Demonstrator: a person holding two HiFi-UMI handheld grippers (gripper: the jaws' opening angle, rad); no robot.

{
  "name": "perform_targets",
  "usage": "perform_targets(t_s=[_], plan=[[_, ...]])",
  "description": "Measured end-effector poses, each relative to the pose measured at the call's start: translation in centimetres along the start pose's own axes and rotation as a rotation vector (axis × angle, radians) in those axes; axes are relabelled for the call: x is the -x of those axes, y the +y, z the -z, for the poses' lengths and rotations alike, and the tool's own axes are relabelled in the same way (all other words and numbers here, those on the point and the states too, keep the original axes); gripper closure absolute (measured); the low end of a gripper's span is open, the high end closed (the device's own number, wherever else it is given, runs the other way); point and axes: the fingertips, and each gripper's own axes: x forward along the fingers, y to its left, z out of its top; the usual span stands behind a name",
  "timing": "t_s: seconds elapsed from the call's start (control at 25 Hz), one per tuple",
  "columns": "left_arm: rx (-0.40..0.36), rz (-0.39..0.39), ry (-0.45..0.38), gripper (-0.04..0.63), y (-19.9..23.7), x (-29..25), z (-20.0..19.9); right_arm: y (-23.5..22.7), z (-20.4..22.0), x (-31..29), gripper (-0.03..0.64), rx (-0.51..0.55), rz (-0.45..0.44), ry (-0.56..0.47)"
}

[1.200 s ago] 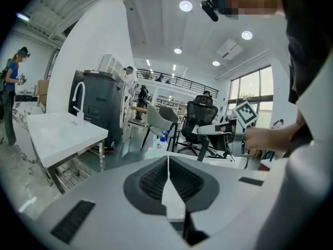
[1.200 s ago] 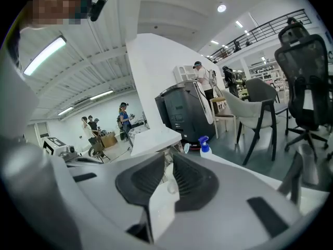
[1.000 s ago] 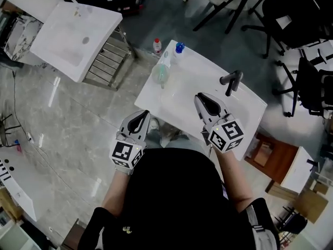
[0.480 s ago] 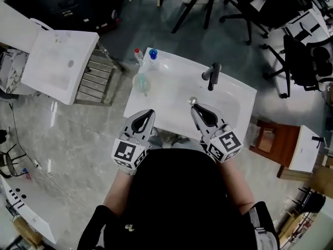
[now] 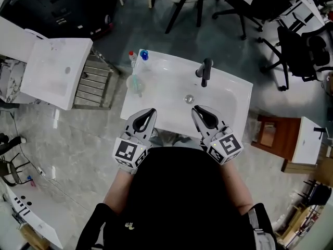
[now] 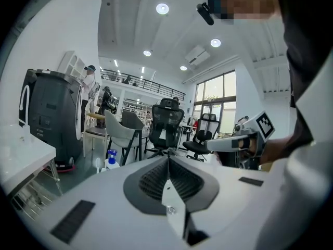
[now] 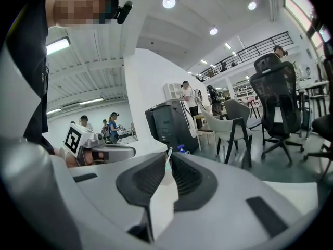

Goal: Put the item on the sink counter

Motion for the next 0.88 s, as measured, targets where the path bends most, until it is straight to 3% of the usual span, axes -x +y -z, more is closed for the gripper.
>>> perform_targets(t_s=[0.88], plan=[[-0.012,0.000,0.000,0.569,-1.1,0.1,0.0,-0.1,0.5,0.6,0.561,-0.023,-0.012,0.009]])
